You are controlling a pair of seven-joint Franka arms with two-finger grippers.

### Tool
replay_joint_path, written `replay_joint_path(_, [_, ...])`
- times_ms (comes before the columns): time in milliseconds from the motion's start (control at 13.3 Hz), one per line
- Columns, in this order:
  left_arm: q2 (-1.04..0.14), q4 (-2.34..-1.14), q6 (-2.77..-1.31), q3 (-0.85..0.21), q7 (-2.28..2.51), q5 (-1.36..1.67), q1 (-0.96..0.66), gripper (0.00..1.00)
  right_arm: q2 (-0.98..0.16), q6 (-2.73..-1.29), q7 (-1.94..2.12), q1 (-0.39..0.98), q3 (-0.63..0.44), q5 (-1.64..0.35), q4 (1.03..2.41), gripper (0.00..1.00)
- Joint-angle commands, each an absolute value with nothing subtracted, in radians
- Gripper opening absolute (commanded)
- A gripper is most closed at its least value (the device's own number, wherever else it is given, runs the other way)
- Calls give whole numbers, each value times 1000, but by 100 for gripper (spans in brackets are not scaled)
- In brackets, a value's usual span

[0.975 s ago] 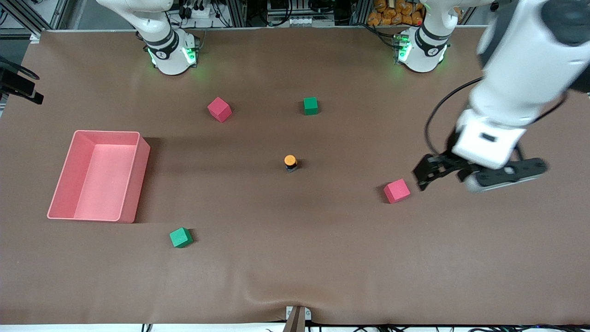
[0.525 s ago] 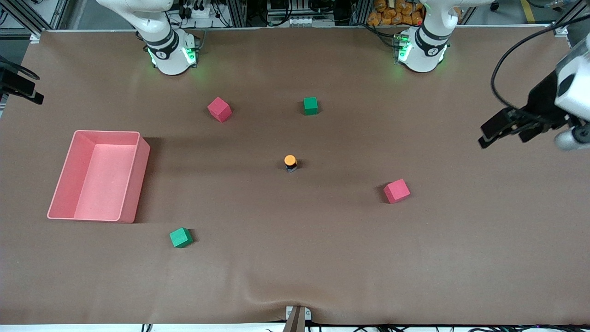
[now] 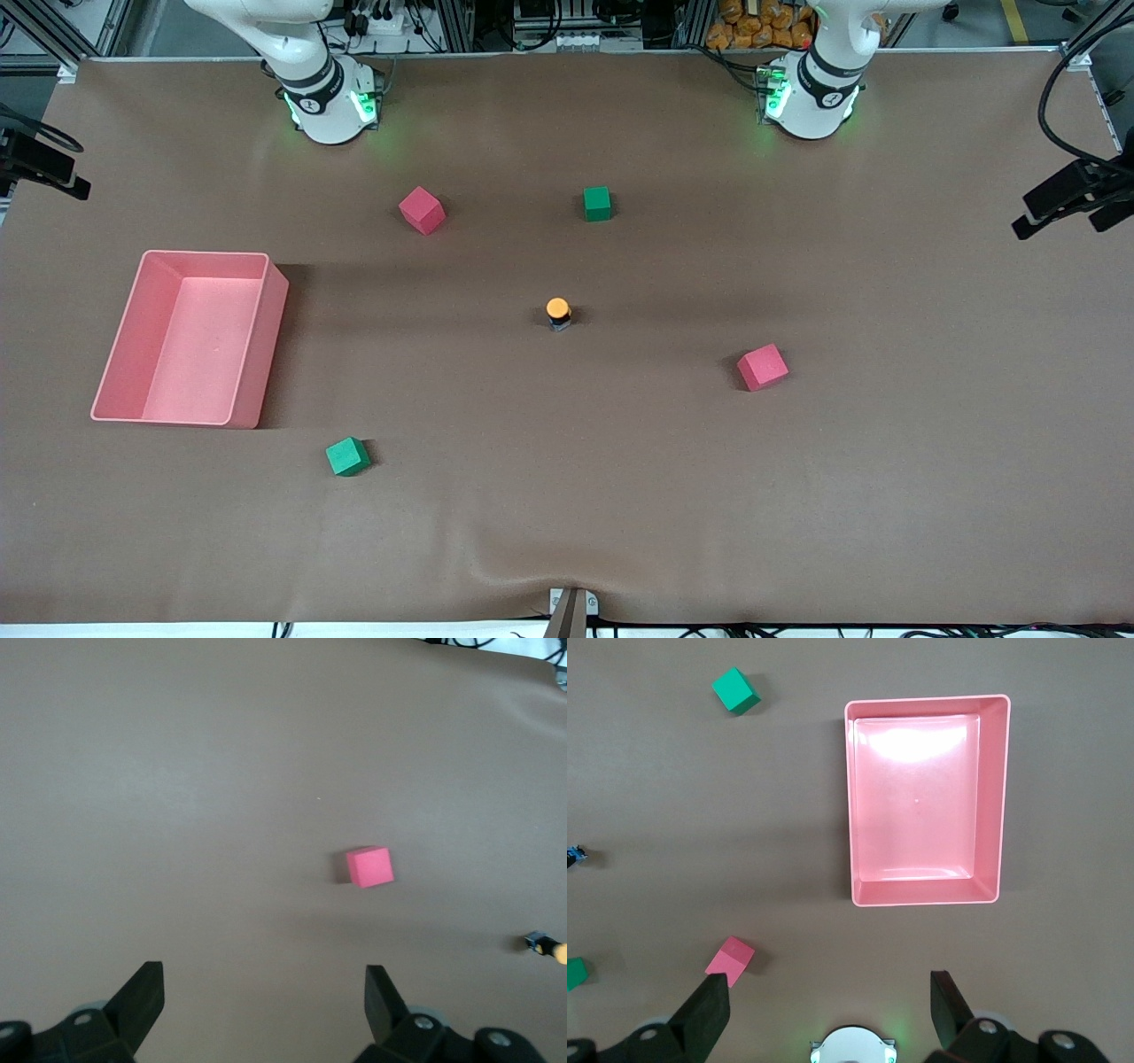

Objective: Place and upright button with both arms

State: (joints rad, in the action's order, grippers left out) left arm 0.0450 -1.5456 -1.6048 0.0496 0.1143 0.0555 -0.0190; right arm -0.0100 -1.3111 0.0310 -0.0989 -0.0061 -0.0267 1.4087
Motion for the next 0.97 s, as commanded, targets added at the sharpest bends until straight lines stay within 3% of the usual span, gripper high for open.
replay_joint_path(0, [58, -1526, -1595, 61, 95, 28, -28, 100, -6, -1304, 34, -95, -8, -8, 1405, 100])
replay_joint_path(900, [51, -1529, -1552, 52, 84, 37, -31, 100, -3, -1315, 32, -101, -12, -8, 1404, 100])
